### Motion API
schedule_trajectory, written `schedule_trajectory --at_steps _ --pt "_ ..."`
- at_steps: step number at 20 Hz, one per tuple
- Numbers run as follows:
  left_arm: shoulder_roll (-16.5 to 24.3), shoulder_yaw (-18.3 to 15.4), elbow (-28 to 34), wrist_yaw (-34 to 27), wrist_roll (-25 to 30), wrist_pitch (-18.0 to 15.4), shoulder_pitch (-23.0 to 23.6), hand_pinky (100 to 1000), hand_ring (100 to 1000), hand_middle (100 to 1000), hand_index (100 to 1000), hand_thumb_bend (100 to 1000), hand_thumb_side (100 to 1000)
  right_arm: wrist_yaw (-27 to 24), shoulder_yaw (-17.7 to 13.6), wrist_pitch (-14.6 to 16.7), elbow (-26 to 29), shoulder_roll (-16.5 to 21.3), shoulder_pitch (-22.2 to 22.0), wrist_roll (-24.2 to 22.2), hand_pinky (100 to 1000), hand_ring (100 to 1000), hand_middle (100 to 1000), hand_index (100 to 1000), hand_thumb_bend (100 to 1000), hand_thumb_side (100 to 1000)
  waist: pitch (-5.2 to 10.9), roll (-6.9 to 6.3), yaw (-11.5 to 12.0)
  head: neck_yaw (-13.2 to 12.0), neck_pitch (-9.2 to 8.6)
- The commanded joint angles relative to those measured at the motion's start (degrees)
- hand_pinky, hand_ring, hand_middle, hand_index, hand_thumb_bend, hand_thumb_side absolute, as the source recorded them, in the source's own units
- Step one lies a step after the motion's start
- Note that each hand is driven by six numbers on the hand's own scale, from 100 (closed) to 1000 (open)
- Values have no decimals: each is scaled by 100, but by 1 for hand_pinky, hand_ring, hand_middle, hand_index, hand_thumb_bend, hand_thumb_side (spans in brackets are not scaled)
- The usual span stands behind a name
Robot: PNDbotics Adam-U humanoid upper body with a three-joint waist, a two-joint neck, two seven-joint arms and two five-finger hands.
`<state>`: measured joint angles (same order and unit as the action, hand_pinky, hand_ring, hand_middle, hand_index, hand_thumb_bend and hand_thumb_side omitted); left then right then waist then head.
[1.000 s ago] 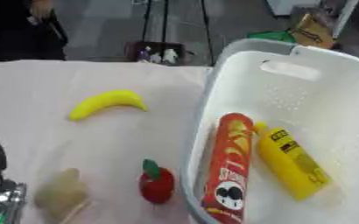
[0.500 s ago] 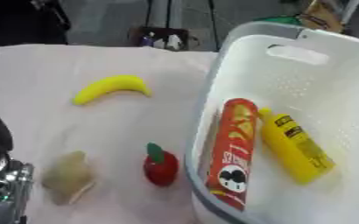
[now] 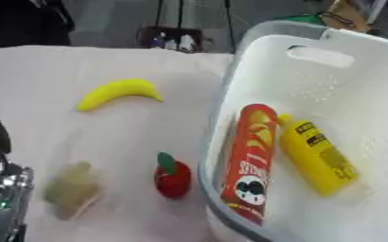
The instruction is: Pick up objects on the table and place them in the box.
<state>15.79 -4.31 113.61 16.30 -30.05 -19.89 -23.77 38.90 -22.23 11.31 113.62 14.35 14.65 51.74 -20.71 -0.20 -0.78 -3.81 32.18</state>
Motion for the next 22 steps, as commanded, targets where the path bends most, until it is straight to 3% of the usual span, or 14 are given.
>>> schedule_trajectory --at_steps 1,5,10,12,13,15,22 --pt "681 36 98 338 78 692 -306 714 811 773 894 488 1000 -37 -13 23 97 161 19 23 740 537 525 666 100 732 158 15 -9 -24 -48" --pt "1453 196 98 1040 286 1752 -756 738 824 787 912 490 1000 -43 10 25 97 179 -13 23 741 537 525 666 100 732 203 2 -7 -31 -20" --pt "2252 377 -13 1625 866 2618 -1119 757 841 806 928 517 1000 -50 25 23 97 209 -52 23 741 537 525 666 100 732 264 -12 -14 -37 36" --pt "2392 418 -81 1676 1042 2781 -1210 760 844 810 932 522 1000 -52 30 23 97 215 -58 23 741 537 525 666 100 732 275 -14 -13 -38 36" --pt "2536 476 -183 1714 1196 2853 -1259 795 872 853 971 598 1000 -53 37 25 97 225 -64 23 740 538 525 665 100 731 291 -21 -13 -43 21" --pt "2830 599 -492 1836 1639 2987 -1458 819 889 872 984 639 1000 -55 55 30 97 241 -80 23 740 538 525 665 100 730 319 -29 -15 -60 -3" --pt "3488 1018 -1422 2156 3123 3149 -2086 893 952 932 1000 665 1000 -53 94 35 97 285 -130 23 741 539 526 665 100 729 377 -62 -52 -103 -40"
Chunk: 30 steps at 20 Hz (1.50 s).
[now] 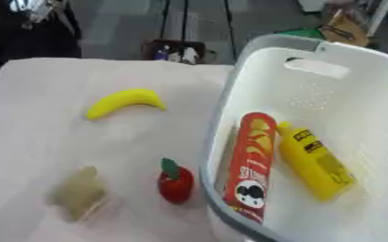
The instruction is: Pick up objects on the table and place them in the box.
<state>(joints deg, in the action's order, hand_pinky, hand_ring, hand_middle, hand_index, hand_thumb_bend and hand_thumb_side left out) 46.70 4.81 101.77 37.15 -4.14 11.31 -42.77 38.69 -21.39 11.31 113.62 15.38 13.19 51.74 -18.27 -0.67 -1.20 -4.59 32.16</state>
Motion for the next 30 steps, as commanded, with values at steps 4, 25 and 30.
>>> schedule_trajectory --at_steps 4,25,30 --pt "700 343 -695 -98 1722 -25 -476 922 966 943 1000 667 989 -26 27 37 97 202 0 23 741 539 526 665 100 729 142 -37 -13 -21 -39" --pt "239 1147 -2842 1035 5607 341 -1718 1000 1000 986 1000 902 770 -10 125 48 97 238 -23 23 744 538 525 665 100 728 153 -88 -22 -49 -192" --pt "49 1304 -3147 569 5611 760 -1830 1000 1000 972 1000 971 771 -10 140 49 97 227 -19 23 745 538 524 664 100 727 138 -89 -34 -67 -217"
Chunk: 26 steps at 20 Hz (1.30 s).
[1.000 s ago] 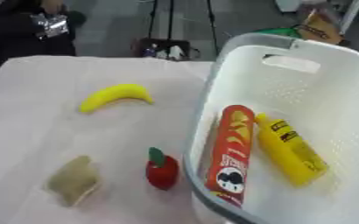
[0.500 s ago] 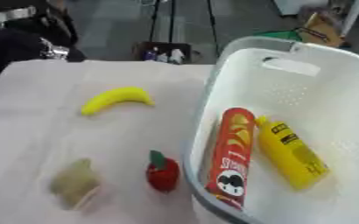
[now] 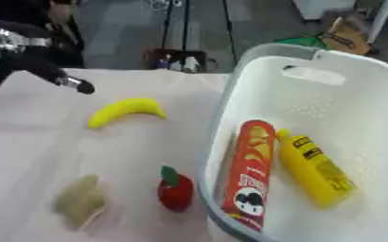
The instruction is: Pick up objects on the table and place them in the box.
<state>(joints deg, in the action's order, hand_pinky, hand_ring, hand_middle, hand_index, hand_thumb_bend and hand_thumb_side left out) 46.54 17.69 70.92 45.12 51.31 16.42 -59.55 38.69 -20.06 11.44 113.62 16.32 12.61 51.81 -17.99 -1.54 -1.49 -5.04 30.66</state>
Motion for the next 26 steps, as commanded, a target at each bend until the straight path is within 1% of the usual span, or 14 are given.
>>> schedule_trajectory --at_steps 1,2,3,6,11,12,13,14,15,16,20,26 --pt "63 52 -51 -326 66 306 -160 1000 1000 972 1000 971 771 -10 7 35 97 133 39 16 745 538 524 664 100 727 108 -4 -6 -24 -70" --pt "70 83 -6 -382 66 334 -161 1000 1000 972 1000 911 726 -10 8 33 97 130 39 16 746 538 524 664 100 729 105 -7 -7 -26 -73" --pt "83 107 52 -411 66 347 -151 1000 1000 972 1000 911 726 -10 10 31 97 129 40 16 746 538 524 664 100 729 103 -9 -8 -27 -76" --pt "131 158 237 -377 48 321 -110 1000 1000 977 1000 887 685 -11 13 28 97 129 43 16 746 538 524 664 100 729 104 -13 -10 -29 -85" --pt "137 212 368 -312 -52 262 -64 1000 1000 976 1000 890 655 -14 22 27 97 122 42 16 746 538 524 664 100 729 102 -8 -21 -38 -110" --pt "134 232 371 -291 -61 240 -64 1000 1000 973 1000 876 627 -15 24 28 97 121 41 16 746 538 524 664 100 729 100 -7 -25 -41 -117" --pt "133 256 378 -251 -74 201 -63 1000 1000 973 1000 876 627 -16 27 28 97 119 41 16 746 538 524 664 100 729 97 -5 -28 -43 -123" --pt "131 279 389 -187 -93 146 -66 1000 1000 966 1000 846 619 -17 30 28 97 117 39 16 746 538 524 664 100 730 94 -4 -32 -44 -126" --pt "124 303 401 -87 -119 65 -71 1000 1000 966 1000 846 619 -18 33 27 97 113 39 16 746 538 524 664 100 730 90 -3 -35 -44 -130" --pt "110 314 395 4 -131 -12 -76 1000 1000 966 1000 828 607 -19 37 26 97 110 39 16 747 537 523 664 100 730 87 -3 -37 -44 -132" --pt "-6 340 237 282 -57 -251 -160 1000 1000 961 1000 823 600 -24 54 25 97 101 41 16 747 537 523 664 100 730 79 -1 -40 -49 -134" --pt "-248 400 -172 350 11 -344 -306 1000 1000 954 1000 824 599 -29 58 26 97 87 34 16 748 537 523 664 100 730 66 6 -62 -68 -132"
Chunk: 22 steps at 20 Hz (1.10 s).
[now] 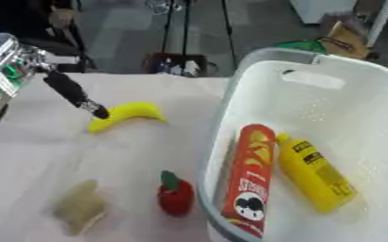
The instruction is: Pick up objects on the table and place them in the box.
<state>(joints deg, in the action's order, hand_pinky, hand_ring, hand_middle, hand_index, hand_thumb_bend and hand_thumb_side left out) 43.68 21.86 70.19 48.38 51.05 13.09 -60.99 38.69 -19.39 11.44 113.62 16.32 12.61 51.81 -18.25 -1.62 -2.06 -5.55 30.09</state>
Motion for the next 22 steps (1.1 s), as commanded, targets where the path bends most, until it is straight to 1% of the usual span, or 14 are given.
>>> schedule_trajectory --at_steps 1,4,12,15,22 --pt "6 -4 -148 16 29 -16 -180 1000 1000 951 1000 821 604 -29 -9 26 97 85 34 16 748 537 523 664 100 730 89 15 -7 -21 -77" --pt "-90 34 -299 -1 0 -14 -232 1000 996 944 980 819 602 -29 -5 27 97 77 34 16 749 537 523 664 100 731 84 14 -10 -31 -88" --pt "-371 99 -780 82 -69 13 -363 1000 994 940 968 814 603 -37 4 31 97 58 35 16 750 537 523 665 100 726 59 21 -37 -67 -127" --pt "-472 88 -972 223 -111 15 -404 1000 993 937 965 794 612 -39 10 35 97 50 38 16 751 537 523 665 100 731 46 21 -48 -88 -149" --pt "-684 -2 -1440 386 -144 6 -485 1000 992 934 955 786 611 -48 18 43 97 37 53 16 752 537 523 666 100 730 10 12 -88 -152 -197"
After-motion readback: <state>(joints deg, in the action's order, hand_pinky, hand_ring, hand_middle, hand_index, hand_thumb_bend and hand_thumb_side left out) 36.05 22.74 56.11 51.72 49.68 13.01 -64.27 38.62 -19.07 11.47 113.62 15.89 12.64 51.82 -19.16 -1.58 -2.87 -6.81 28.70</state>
